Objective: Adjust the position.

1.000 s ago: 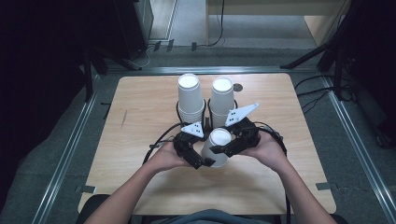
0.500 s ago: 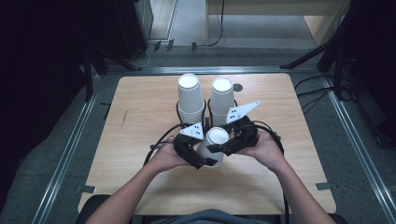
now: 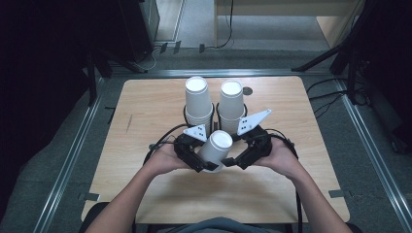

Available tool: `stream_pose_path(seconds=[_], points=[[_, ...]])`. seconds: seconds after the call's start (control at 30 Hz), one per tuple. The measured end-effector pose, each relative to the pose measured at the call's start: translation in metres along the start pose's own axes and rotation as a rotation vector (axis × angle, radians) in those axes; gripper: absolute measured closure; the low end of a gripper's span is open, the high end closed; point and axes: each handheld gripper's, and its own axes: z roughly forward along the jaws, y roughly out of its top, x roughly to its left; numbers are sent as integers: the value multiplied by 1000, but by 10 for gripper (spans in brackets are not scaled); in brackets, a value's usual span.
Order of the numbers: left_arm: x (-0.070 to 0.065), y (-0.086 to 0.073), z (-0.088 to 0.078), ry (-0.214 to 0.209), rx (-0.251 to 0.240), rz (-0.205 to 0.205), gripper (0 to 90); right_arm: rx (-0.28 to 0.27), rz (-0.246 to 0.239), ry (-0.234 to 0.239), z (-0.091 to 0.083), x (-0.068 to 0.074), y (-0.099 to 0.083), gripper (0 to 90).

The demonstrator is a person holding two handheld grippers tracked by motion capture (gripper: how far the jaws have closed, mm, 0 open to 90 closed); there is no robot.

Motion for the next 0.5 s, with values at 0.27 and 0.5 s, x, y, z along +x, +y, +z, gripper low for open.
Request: stream_pose_path(seconds=[0.27, 0.5], points=[[3, 4, -5, 14, 93, 24, 174, 34, -7, -12, 8, -2, -11, 158], [3, 7, 3, 36, 199, 83, 174, 35, -19, -21, 11, -7, -19, 171]])
